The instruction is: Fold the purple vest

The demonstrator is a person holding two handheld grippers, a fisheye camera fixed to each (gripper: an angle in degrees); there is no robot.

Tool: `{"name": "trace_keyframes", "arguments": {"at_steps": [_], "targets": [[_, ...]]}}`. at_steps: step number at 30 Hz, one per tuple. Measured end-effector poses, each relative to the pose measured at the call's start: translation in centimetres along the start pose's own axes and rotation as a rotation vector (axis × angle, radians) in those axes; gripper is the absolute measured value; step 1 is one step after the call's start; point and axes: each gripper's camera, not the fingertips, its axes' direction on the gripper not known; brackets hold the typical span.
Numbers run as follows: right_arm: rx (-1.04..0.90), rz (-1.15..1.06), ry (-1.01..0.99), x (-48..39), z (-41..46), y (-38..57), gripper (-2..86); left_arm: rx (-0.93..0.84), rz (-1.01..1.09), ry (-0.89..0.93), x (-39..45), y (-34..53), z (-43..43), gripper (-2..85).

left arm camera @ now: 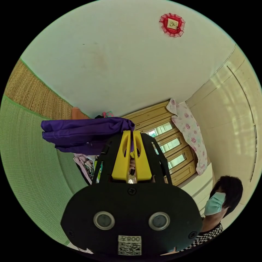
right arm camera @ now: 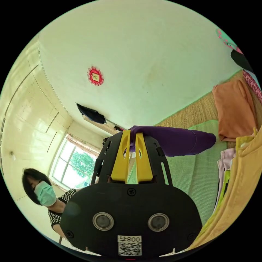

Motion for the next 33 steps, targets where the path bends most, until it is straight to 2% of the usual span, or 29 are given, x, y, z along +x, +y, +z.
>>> {"name": "trace_keyframes", "arguments": {"at_steps": [4,8,12,16,21,27,33], "targets": [[0.085,-0.067,0.066,-0.3,-10.7,-3.7,1.6,-0.038,0.068,0.08,7.0,-5.6,10.1,1.0],[0.17,-0.086,0.134,0.3,-21.3,-2.7,1.7,-0.141,0.129,0.15,14.2,-8.3,20.9,1.0],[0.277,-0.059,0.19,3.2,-33.5,3.2,1.6,-0.286,0.22,0.165,20.1,-7.6,30.0,0.9],[0.353,0.086,0.245,9.2,-42.9,11.8,1.6,-0.508,0.245,0.122,23.9,-4.2,39.5,1.0],[0.371,0.162,0.245,13.9,-49.0,19.1,1.8,-0.649,0.244,0.117,28.0,-1.3,45.8,1.0],[0.322,0.245,0.302,17.9,-53.2,23.5,2.1,-0.793,0.292,0.011,33.0,1.2,51.6,1.1],[0.341,0.338,0.287,22.2,-55.1,28.3,2.5,-0.863,0.177,-0.043,33.8,2.0,55.3,1.2]]}}
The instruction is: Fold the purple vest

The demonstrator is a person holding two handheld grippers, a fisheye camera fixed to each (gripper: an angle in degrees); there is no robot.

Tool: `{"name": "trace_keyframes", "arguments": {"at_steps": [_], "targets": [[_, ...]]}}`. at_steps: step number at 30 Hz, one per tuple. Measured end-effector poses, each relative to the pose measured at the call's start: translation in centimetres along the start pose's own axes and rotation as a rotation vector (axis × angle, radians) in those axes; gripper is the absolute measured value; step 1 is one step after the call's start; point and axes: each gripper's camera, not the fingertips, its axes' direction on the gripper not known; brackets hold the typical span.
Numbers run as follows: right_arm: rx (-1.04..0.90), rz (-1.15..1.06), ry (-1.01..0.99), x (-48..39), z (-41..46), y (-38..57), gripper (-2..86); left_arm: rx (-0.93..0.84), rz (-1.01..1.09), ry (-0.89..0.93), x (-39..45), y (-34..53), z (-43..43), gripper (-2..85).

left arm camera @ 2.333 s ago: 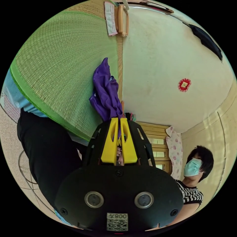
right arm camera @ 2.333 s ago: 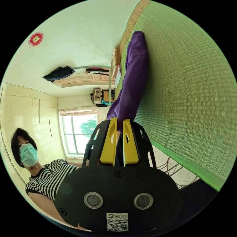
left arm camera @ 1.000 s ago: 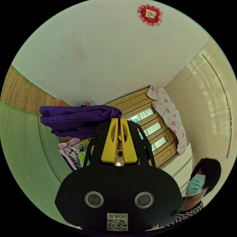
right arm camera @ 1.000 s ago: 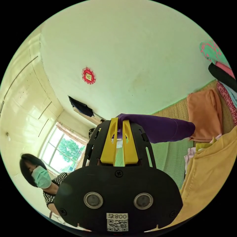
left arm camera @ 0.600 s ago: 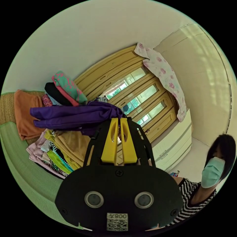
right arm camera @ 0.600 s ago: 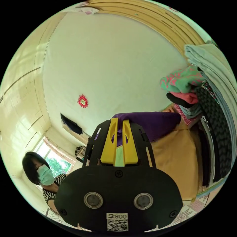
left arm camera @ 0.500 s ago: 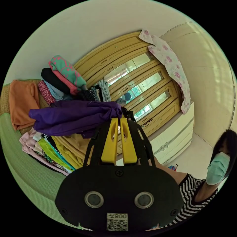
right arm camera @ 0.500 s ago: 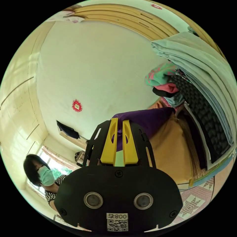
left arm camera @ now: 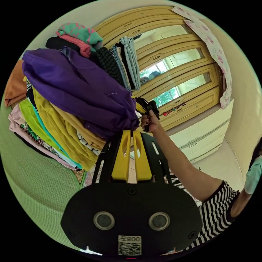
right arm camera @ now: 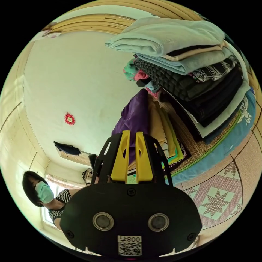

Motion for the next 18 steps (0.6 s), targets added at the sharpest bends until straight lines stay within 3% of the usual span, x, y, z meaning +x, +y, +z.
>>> {"name": "trace_keyframes", "arguments": {"at_steps": [11,18], "targets": [[0.116,0.039,-0.022,0.6,-4.1,2.9,2.1,-0.014,-0.113,0.081,3.2,-3.6,0.6,1.4],[0.24,-0.135,0.141,-9.5,-6.1,7.1,0.3,-0.031,-0.092,0.075,6.4,-3.1,-1.6,0.4]]}}
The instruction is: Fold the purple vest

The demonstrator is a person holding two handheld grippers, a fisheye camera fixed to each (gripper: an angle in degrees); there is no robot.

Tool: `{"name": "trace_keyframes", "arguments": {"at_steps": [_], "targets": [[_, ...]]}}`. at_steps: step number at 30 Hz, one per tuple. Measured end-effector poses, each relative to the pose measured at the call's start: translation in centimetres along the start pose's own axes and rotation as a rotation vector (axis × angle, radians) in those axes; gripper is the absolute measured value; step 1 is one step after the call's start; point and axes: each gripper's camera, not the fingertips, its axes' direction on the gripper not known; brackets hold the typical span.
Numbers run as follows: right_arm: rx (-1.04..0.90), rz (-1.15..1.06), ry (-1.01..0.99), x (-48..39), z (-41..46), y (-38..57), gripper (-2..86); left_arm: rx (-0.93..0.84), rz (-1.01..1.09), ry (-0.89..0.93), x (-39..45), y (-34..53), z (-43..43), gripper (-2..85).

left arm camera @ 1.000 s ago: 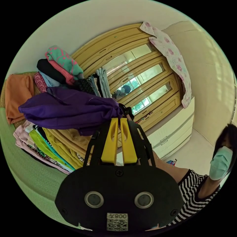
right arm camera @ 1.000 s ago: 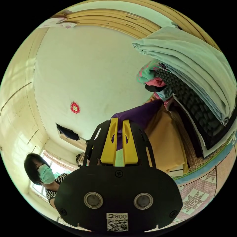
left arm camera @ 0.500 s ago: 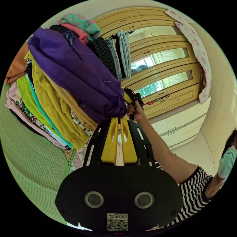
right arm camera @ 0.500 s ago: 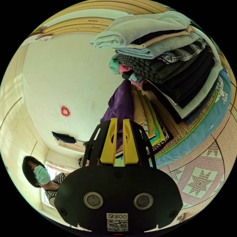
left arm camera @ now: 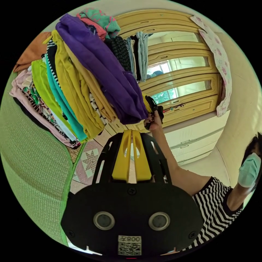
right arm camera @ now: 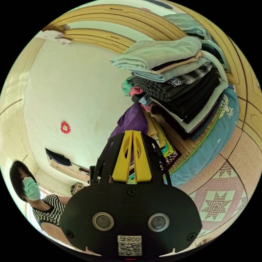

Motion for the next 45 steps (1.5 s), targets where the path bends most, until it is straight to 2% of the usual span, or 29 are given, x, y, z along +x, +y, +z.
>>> {"name": "trace_keyframes", "arguments": {"at_steps": [3,5,9,13,18,21,26,30,34,37,42,45], "targets": [[0.011,-0.112,0.048,-5.8,0.1,0.7,0.1,0.063,0.035,0.0,2.0,-0.5,-1.7,0.2],[-0.033,-0.171,0.079,-8.8,1.4,0.8,0.0,0.107,0.089,0.0,4.2,-2.2,-2.3,0.2],[-0.19,-0.211,0.269,-12.3,6.4,1.9,0.0,0.128,0.158,0.007,7.6,-5.8,-1.3,0.1],[-0.199,-0.181,0.299,-13.6,7.5,4.4,-0.1,0.039,0.149,-0.185,8.3,-9.0,1.2,0.1],[-0.186,-0.162,0.307,-15.5,5.9,6.3,-0.1,0.013,0.136,-0.349,7.4,-7.0,0.7,0.1],[-0.154,-0.167,0.296,-18.7,5.1,7.2,-0.1,0.014,0.12,-0.344,6.6,-5.5,0.5,0.1],[-0.104,-0.312,0.301,-28.1,5.0,10.0,0.0,0.026,0.154,-0.355,7.2,-4.3,1.2,0.0],[-0.261,-0.306,0.422,-29.7,9.6,12.2,-0.1,-0.002,0.161,-0.375,7.1,-3.8,2.2,0.0],[-0.149,-0.31,0.389,-33.9,7.2,15.0,-0.1,0.069,0.231,-0.324,7.6,-1.7,0.3,0.0],[-0.044,-0.387,0.329,-39.1,4.8,18.5,-0.1,0.09,0.309,-0.358,7.2,1.4,-1.9,0.0],[0.063,-0.657,0.389,-50.8,4.9,26.5,-0.1,-0.028,0.255,-0.649,1.8,8.8,-3.9,0.1],[0.131,-0.765,0.439,-55.8,8.3,30.8,0.0,-0.147,0.092,-0.811,-3.8,13.6,-3.8,0.1]]}}
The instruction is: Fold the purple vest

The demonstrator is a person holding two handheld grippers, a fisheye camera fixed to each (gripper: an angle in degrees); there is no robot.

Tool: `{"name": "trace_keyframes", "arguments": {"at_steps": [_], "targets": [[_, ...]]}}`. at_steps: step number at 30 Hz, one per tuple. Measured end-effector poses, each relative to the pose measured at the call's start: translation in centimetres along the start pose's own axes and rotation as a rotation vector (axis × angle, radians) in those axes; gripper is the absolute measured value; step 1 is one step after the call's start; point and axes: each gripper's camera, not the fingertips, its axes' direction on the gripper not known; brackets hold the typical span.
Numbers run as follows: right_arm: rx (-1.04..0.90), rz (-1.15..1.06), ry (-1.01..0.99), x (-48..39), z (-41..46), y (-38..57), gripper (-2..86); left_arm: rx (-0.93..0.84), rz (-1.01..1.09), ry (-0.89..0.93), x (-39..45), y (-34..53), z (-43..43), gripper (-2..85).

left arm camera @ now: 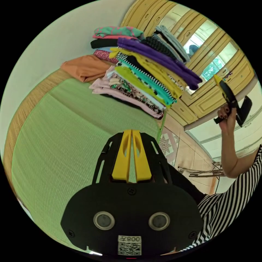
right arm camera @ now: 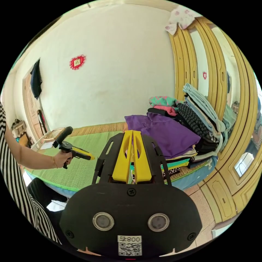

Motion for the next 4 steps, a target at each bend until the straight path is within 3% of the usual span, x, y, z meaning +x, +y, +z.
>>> {"name": "trace_keyframes", "arguments": {"at_steps": [4], "targets": [[-0.081,-0.094,-0.122,-7.6,6.5,-0.9,0.1,-0.162,-0.122,-0.061,-3.4,5.5,6.0,0.1]]}}
